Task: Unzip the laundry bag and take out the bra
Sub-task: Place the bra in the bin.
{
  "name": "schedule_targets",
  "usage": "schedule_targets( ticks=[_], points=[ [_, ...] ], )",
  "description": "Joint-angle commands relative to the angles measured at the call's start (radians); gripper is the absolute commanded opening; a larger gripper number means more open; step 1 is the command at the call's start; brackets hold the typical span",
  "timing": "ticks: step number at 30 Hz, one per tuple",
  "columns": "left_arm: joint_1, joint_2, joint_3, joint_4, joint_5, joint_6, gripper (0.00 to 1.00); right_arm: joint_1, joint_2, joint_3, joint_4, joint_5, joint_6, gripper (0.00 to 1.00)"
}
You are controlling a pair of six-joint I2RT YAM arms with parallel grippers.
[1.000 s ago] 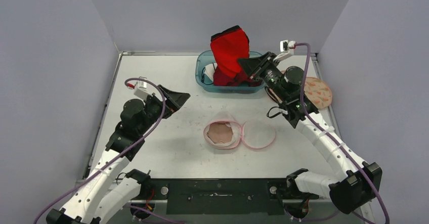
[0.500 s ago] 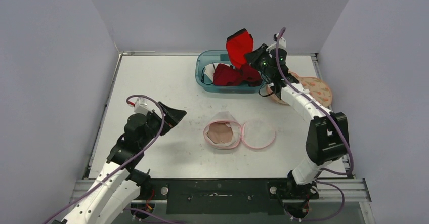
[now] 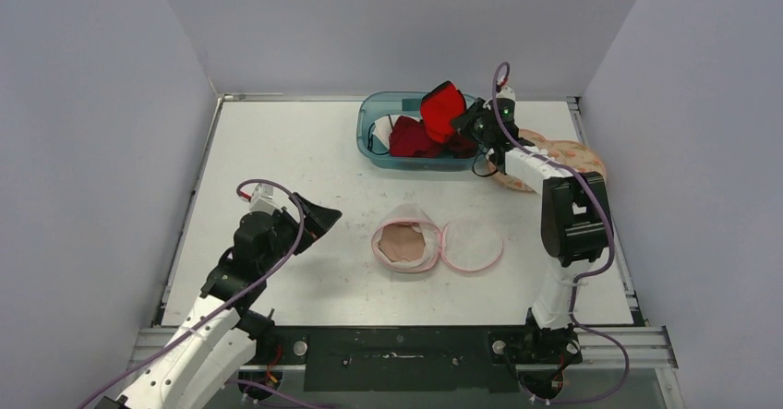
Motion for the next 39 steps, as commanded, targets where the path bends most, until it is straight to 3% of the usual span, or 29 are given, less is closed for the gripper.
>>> schedule_targets(
  ticks=[1,18,29,39],
  points=[
    [0.004,0.026,-0.005,0.077,-0.011,-0.006,0.95,-0.028,0.041,0.044,0.09,-0.031,0.001,0.05],
    [0.005,0.101,-0.049,0.147,0.022,-0.016,0.95,-0.067,0.159,0.089,-0.001,-0.003,-0.028,0.06],
    [0.006,0.106,-0.038,0.141,0.03,-0.015,0.95,-0.065,0.061,0.086,-0.05,0.053,-0.048,0.56],
    [0.007,0.099,-0.023,0.127,0.035,-0.014,0.95,-0.007,-0.079,0.151,-0.189,0.212,-0.146,0.77]
  ],
)
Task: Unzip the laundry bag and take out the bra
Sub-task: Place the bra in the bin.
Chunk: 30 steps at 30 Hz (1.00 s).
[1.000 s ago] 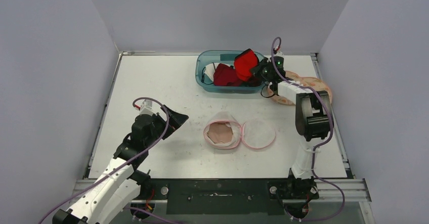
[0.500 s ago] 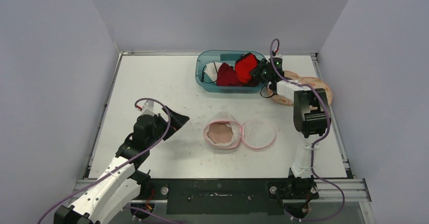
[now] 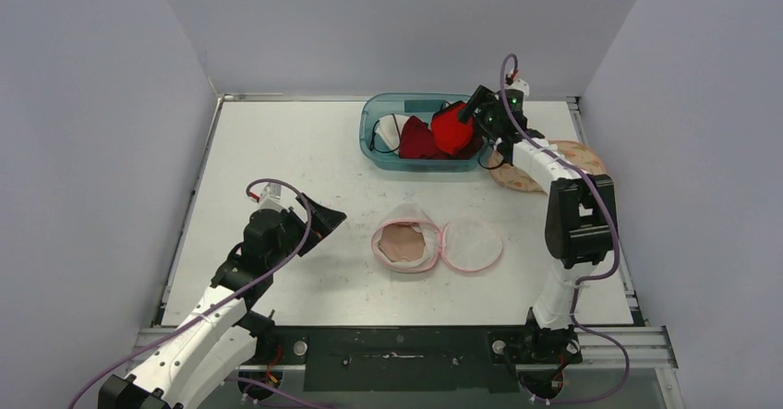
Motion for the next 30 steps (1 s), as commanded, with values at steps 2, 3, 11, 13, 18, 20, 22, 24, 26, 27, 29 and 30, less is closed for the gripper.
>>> schedule_targets(
  ticks=[2,3,11,13,18,20,22,24,26,27,29,30],
  points=[
    [0.007,-0.008,0.029,0.035,0.015,0.002,0.95,0.059,-0.111,0.087,-0.022,0.093,-0.086,0.75],
    [0.007,-0.008,0.028,0.039,0.019,0.002,0.95,0.064,-0.11,0.085,-0.006,0.074,-0.087,0.71],
    [0.006,-0.006,0.019,0.058,0.076,0.011,0.95,0.075,0.013,0.149,-0.017,0.044,-0.083,0.12],
    [0.006,-0.011,0.018,0.059,0.084,0.022,0.94,0.073,0.046,0.163,-0.032,0.053,-0.09,0.11],
    [0.007,-0.021,0.015,0.056,0.08,0.037,0.94,0.064,0.108,0.162,-0.055,0.088,-0.104,0.11],
    [0.006,-0.019,0.012,0.056,0.079,0.037,0.94,0.064,0.114,0.139,-0.044,0.106,-0.106,0.11],
    [0.007,-0.015,0.009,0.06,0.088,0.042,0.94,0.064,0.111,0.112,-0.029,0.123,-0.103,0.12],
    [0.007,-0.004,0.012,0.058,0.096,0.043,0.94,0.064,0.116,0.104,-0.031,0.127,-0.107,0.12],
    [0.008,0.003,0.014,0.054,0.094,0.046,0.94,0.064,0.128,0.109,-0.047,0.153,-0.112,0.13],
    [0.008,0.005,0.015,0.051,0.089,0.05,0.94,0.064,0.133,0.108,-0.051,0.161,-0.115,0.14],
    [0.008,0.006,0.017,0.032,0.077,0.056,0.94,0.064,0.141,0.107,-0.059,0.168,-0.118,0.16],
    [0.008,0.004,0.017,0.026,0.074,0.059,0.94,0.063,0.144,0.106,-0.06,0.17,-0.119,0.17]
  ],
)
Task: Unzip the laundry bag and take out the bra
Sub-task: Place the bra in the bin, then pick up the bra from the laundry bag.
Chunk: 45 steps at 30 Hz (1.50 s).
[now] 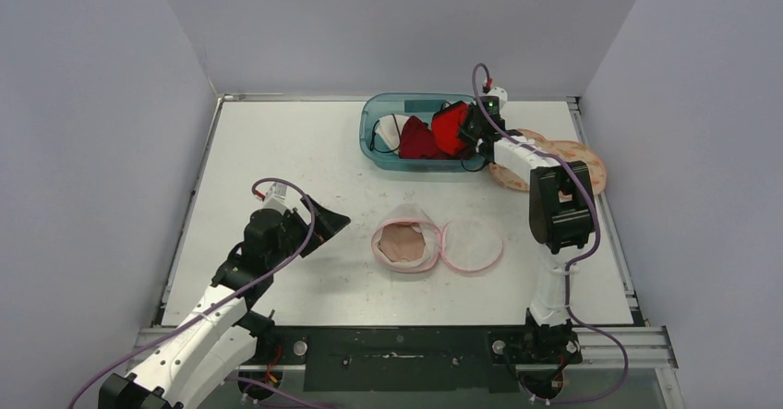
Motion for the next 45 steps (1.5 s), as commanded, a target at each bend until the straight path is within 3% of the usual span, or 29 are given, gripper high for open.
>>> schedule_targets(
  ticks=[1,9,12,15,18,22,26,30,37,41,45],
  points=[
    [0.007,-0.004,0.016,0.012,-0.007,0.032,0.94,-0.006,0.009,0.004,0.019,0.052,-0.025,0.18],
    [0.008,-0.056,0.003,-0.035,-0.025,0.036,0.95,-0.025,0.002,-0.024,-0.006,0.055,-0.037,0.22],
    [0.008,-0.075,0.017,-0.055,-0.028,0.047,0.95,-0.025,-0.032,-0.057,0.071,-0.019,-0.039,0.27],
    [0.007,-0.081,0.043,-0.079,-0.025,0.068,0.96,-0.014,-0.083,-0.064,0.119,-0.065,-0.038,0.38],
    [0.008,-0.078,0.076,-0.113,-0.033,0.098,0.97,0.024,-0.155,-0.033,0.127,-0.072,-0.061,0.56],
    [0.008,-0.072,0.111,-0.07,0.027,0.139,0.96,0.082,-0.27,-0.02,0.141,-0.036,-0.064,0.67],
    [0.008,-0.095,0.117,-0.037,0.015,0.138,0.96,0.197,-0.46,-0.179,0.285,0.11,-0.059,0.75],
    [0.003,-0.086,0.121,-0.003,0.062,0.181,0.96,0.347,-0.687,-0.454,0.508,0.211,-0.068,0.89],
    [-0.074,-0.045,0.143,-0.091,0.035,0.256,1.0,0.533,-0.991,-0.675,0.294,0.155,-0.162,0.92],
    [-0.229,0.021,0.144,-0.075,-0.093,0.272,0.91,0.549,-1.145,-0.837,0.195,0.076,-0.105,0.9],
    [-0.361,0.149,0.178,-0.032,-0.207,0.285,0.86,0.577,-1.234,-0.991,0.152,0.018,-0.054,0.82]
  ],
)
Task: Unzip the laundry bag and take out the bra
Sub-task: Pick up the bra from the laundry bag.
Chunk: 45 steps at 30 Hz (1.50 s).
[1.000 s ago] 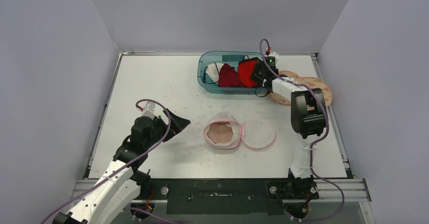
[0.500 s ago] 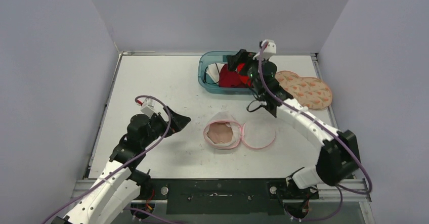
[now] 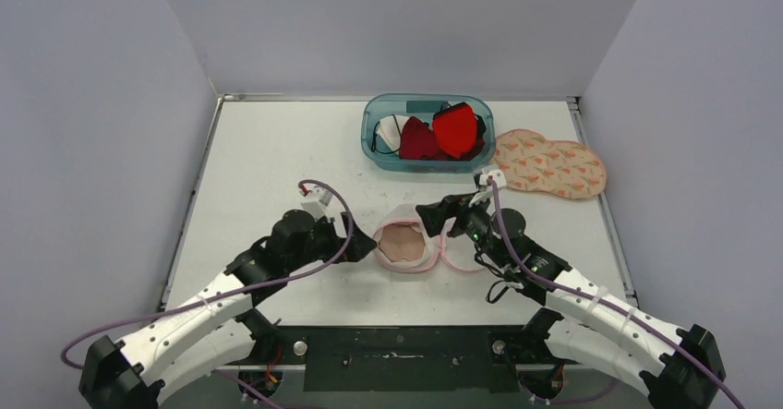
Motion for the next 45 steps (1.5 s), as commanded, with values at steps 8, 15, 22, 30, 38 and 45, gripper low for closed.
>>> schedule_targets(
  ticks=[8,15,22,30,38,45],
  points=[
    [-0.106,0.304,0.105,0.156,-0.161,0.012,0.67,0.12,-0.076,-0.187,-0.052,-0.081,0.034,0.67],
    [-0.106,0.382,0.098,0.157,-0.192,-0.036,0.42,0.162,0.073,-0.161,0.021,-0.034,-0.002,0.64],
    [-0.106,0.356,0.044,0.178,-0.181,-0.051,0.08,0.187,0.187,-0.138,0.079,-0.033,-0.026,0.64],
    [-0.106,0.321,-0.002,0.157,-0.161,-0.033,0.0,0.282,0.299,-0.077,0.071,0.067,-0.107,0.68],
    [-0.109,0.251,-0.038,0.129,-0.133,-0.065,0.56,0.319,0.381,-0.043,0.075,0.134,-0.112,0.68],
    [-0.11,0.196,-0.163,0.306,-0.078,-0.138,0.64,0.323,0.38,-0.039,0.071,0.142,-0.118,0.67]
  ],
)
